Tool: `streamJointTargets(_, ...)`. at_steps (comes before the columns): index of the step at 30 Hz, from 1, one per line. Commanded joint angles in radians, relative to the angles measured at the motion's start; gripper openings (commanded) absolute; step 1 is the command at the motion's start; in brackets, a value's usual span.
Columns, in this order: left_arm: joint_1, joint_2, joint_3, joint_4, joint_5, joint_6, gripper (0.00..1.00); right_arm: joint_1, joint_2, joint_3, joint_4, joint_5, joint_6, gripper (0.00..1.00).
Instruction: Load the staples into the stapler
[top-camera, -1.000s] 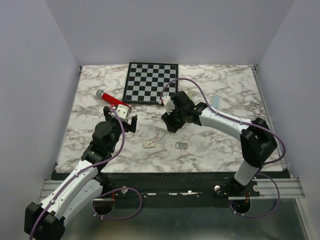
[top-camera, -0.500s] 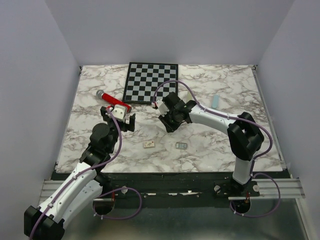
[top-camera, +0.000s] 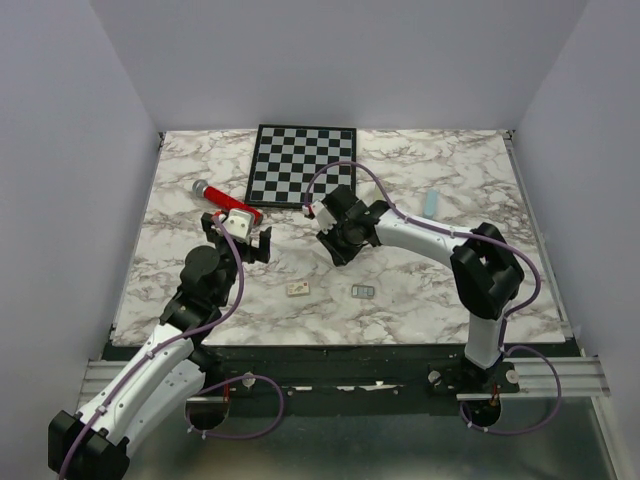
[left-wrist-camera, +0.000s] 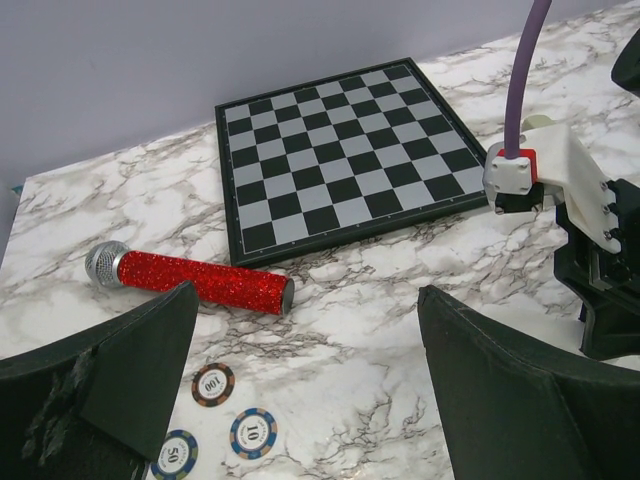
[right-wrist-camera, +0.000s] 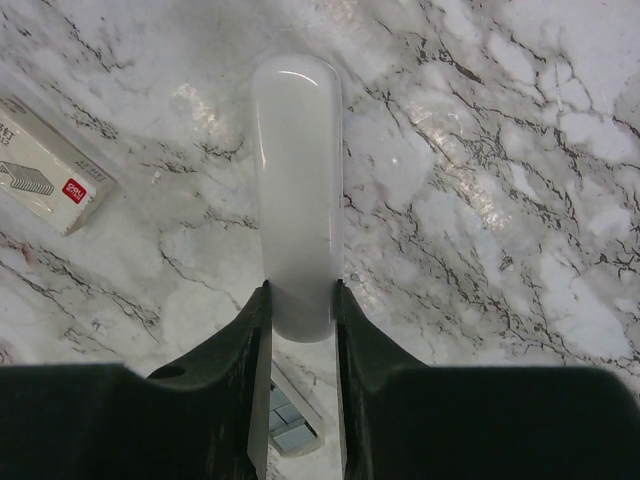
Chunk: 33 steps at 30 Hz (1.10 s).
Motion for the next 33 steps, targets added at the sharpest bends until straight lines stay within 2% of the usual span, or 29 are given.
streamJointTargets(1,0.002,0.002,-0.006,0.026,0.009,-0.009,0.99,0.007,0.065,-0.004,-0.04,0.079,0.027,0.24)
streamJointTargets(5,0.002,0.004,-0.004,0.026,0.006,-0.009,0.99,0.005,0.028,0.057,-0.069,0.119,0.055,0.32)
streamJointTargets(9,0.002,-0.001,-0.003,0.021,-0.011,-0.005,0.99,0.005,-0.002,0.113,-0.101,0.127,0.076,0.52)
streamJointTargets(12,0.002,-0.003,-0.003,0.021,-0.015,-0.005,0.99,0.004,-0.001,0.158,-0.13,0.118,0.085,0.62)
streamJointTargets(15,0.002,-0.006,-0.003,0.018,-0.015,-0.006,0.99,0.005,0.019,0.175,-0.147,0.109,0.092,0.68)
streamJointTargets(29,0.002,-0.007,-0.003,0.02,-0.015,-0.005,0.99,0.005,0.139,0.203,-0.178,0.035,0.113,0.68)
streamJointTargets(32,0.002,-0.007,-0.003,0.018,-0.017,-0.003,0.99,0.005,0.159,0.212,-0.178,0.065,0.125,0.63)
streamJointTargets(33,0.002,-0.006,-0.004,0.02,-0.017,-0.003,0.99,0.004,0.16,0.219,-0.176,0.079,0.125,0.58)
